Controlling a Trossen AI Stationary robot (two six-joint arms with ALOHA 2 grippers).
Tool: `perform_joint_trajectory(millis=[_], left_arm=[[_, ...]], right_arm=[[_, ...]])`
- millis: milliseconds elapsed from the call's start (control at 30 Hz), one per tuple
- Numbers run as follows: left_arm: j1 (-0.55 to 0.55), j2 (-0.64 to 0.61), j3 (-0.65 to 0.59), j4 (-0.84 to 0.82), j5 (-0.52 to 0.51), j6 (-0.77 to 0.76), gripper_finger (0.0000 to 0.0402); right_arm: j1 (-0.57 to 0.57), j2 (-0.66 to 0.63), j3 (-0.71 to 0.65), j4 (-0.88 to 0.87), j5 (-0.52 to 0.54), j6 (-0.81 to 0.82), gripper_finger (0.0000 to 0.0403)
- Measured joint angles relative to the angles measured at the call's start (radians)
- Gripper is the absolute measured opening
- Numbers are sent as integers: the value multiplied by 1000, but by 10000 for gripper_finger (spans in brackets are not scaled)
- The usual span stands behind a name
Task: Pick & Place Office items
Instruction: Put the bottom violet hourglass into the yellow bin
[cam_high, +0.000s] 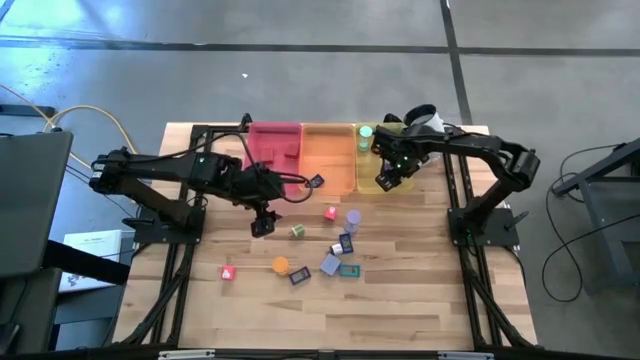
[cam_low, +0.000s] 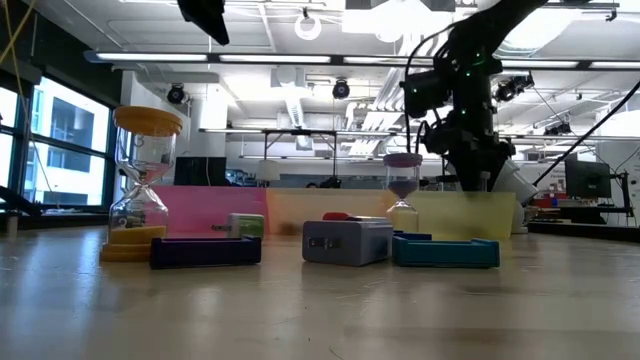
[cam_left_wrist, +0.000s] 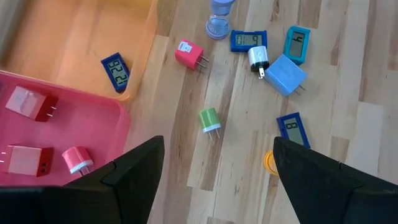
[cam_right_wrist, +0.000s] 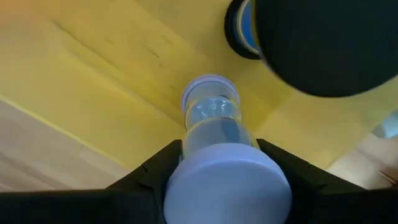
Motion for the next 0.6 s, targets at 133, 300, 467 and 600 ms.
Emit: perform_joint_trajectory(millis=[133, 300, 467, 600], left_arm=[[-10, 0, 0, -9, 0, -10, 293], [-9, 0, 0, -24, -1, -19, 293], [-9, 0, 0, -24, -1, -16, 293], [-5, 0, 0, -24, -1, -10, 293]], right_arm=[[1, 10, -3, 19, 0, -15, 232], [0, 6, -2, 41, -4, -5, 279], [0, 6, -2, 38, -25, -21, 306], [0, -1, -2, 39, -23, -33, 312]])
